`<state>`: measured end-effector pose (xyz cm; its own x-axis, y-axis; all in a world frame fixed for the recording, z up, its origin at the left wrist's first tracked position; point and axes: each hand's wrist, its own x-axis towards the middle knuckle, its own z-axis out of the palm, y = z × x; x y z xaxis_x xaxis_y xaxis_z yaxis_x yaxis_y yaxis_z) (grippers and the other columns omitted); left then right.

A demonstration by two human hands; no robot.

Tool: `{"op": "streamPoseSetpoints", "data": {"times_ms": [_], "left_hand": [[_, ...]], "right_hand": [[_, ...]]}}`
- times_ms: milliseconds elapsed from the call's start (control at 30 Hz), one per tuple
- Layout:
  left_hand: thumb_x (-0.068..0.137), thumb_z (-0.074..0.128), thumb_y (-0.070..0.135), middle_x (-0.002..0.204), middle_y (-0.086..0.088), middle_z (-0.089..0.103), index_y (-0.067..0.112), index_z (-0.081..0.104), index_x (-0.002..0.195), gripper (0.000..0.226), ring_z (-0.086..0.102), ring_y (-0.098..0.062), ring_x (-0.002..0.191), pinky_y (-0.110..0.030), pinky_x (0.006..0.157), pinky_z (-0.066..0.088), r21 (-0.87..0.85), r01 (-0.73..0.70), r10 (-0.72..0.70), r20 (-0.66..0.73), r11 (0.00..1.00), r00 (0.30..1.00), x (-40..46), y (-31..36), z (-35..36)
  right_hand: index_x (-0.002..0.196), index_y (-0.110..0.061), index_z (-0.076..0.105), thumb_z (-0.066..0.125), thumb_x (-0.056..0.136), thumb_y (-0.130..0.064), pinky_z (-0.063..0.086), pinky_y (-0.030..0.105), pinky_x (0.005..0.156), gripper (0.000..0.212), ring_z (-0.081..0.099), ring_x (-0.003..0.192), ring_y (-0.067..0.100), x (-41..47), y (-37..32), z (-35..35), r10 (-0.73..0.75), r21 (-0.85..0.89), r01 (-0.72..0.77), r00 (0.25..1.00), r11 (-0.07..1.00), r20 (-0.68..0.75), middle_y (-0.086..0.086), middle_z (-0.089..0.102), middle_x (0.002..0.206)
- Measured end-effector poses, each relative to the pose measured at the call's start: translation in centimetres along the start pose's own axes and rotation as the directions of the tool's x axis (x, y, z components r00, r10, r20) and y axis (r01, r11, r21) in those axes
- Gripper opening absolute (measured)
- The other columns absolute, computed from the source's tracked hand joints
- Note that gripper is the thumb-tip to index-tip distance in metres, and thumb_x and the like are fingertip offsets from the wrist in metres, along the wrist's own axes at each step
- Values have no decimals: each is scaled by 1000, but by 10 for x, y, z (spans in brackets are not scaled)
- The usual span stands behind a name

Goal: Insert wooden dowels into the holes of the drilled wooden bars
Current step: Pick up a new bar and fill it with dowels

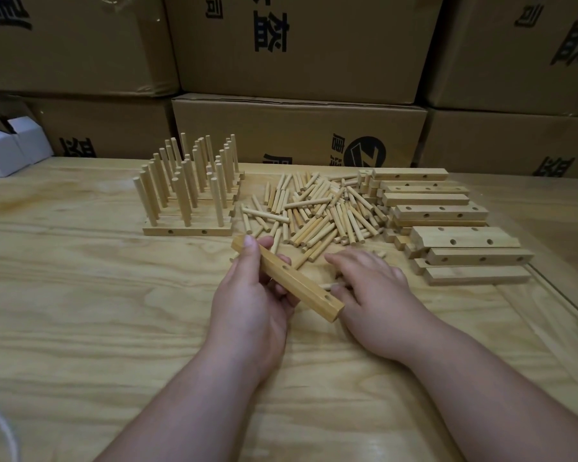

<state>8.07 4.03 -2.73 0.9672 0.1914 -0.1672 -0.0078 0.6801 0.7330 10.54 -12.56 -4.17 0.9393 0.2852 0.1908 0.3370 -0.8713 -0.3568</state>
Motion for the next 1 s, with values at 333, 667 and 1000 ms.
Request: {"op": "streamPoseSetpoints", "data": {"times_ms": [333,667,1000], "left_hand": [[102,50,46,71,0,61,18,71,112,36,56,-8,61,-21,49,51,-13,25,-25,-38,1000,999,-5,4,3],[102,49,49,73,-1,60,18,73,111,40,54,-11,62,-26,58,49,-2,31,-31,-37,1000,999,-6,4,3],[105,41,50,65,1,46,17,70,122,47,40,-12,53,-26,49,42,-20,48,-45,141,999,989,-8,3,0]], "right_hand": [[90,-40,54,57,96,-42,21,28,92,7,33,115,5,0,-6,0,74,3,-74,991,997,-110,-23,38,105],[95,-34,53,49,101,-30,47,34,70,8,57,85,10,2,-3,-10,242,266,-153,908,952,-342,-15,61,88],[113,-30,68,64,96,-12,45,7,76,25,61,92,-2,-5,-13,-11,59,407,164,874,898,-482,-22,65,100]]}}
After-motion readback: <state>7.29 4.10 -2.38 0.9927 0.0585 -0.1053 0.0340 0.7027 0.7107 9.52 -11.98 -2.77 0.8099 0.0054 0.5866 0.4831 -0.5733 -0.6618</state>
